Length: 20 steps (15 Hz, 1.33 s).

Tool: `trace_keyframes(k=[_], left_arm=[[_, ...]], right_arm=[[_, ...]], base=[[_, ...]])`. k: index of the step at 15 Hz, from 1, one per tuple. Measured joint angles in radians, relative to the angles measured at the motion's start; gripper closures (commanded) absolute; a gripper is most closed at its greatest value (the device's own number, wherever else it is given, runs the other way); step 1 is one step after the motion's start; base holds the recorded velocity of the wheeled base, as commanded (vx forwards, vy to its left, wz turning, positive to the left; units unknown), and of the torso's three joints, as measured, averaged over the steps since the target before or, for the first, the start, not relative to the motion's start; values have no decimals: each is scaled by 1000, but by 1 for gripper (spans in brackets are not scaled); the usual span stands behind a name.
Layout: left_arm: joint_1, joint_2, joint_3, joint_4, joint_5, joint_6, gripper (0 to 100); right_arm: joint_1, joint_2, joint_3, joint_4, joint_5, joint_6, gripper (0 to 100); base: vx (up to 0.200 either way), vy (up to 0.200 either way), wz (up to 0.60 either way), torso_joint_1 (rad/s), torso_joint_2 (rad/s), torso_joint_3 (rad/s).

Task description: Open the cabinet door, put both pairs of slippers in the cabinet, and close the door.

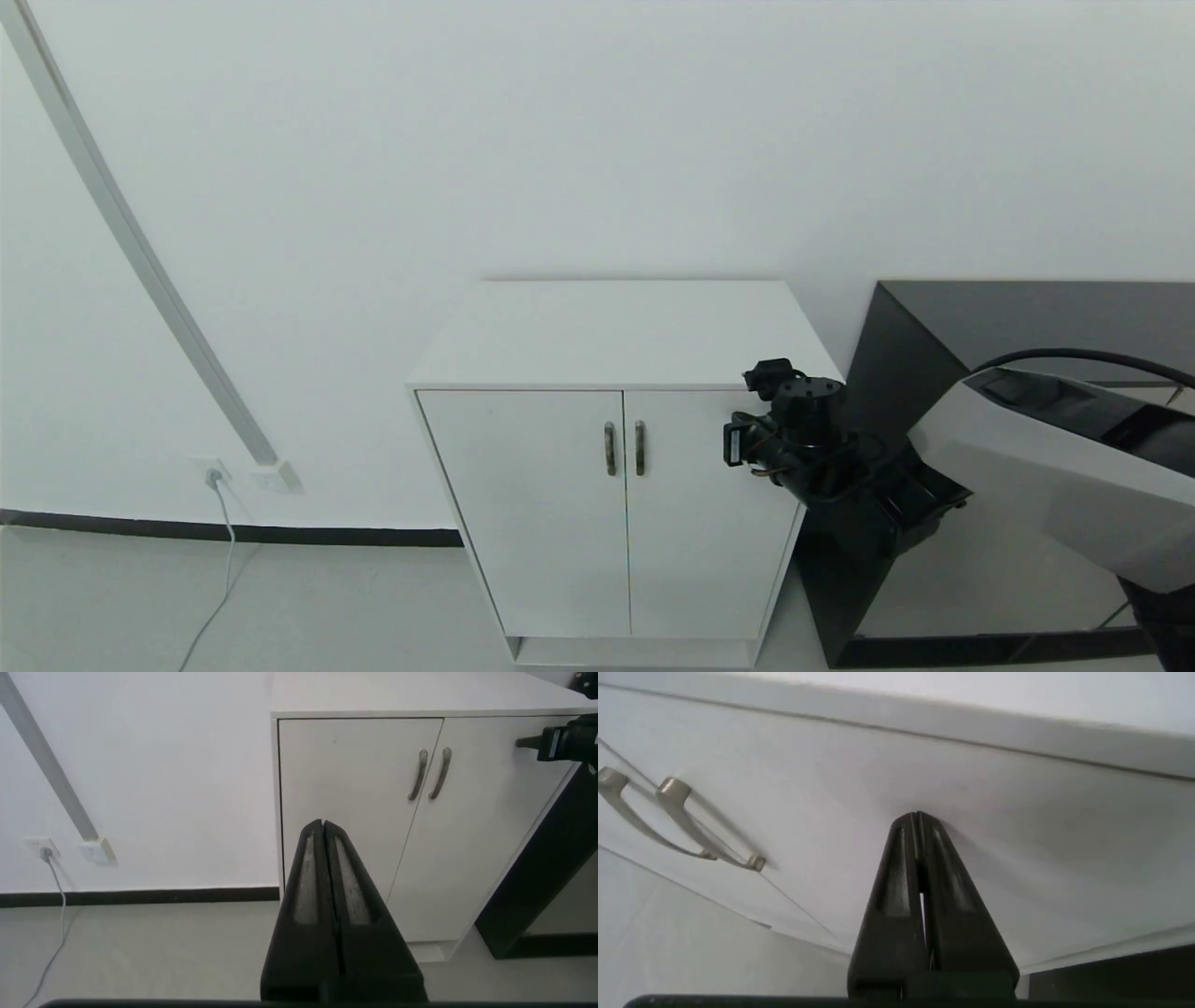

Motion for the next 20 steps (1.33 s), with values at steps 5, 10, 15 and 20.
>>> trace_keyframes(k=[5,10,15,20], left_arm=[[0,0,0,0,0,0,100],[0,0,0,0,0,1,100],[0,0,0,0,0,1,100],[0,0,0,0,0,1,100]], right_arm=[[41,-189,219,2,2,5,100],[30,-531,514,5,-2,1,100],[-204,-830,796,7,29,-3,100],[-291,-1059,1072,10,90,-43,100]], base=[[0,0,0,0,0,0],[0,0,0,0,0,0],[0,0,0,0,0,0],[0,0,0,0,0,0]])
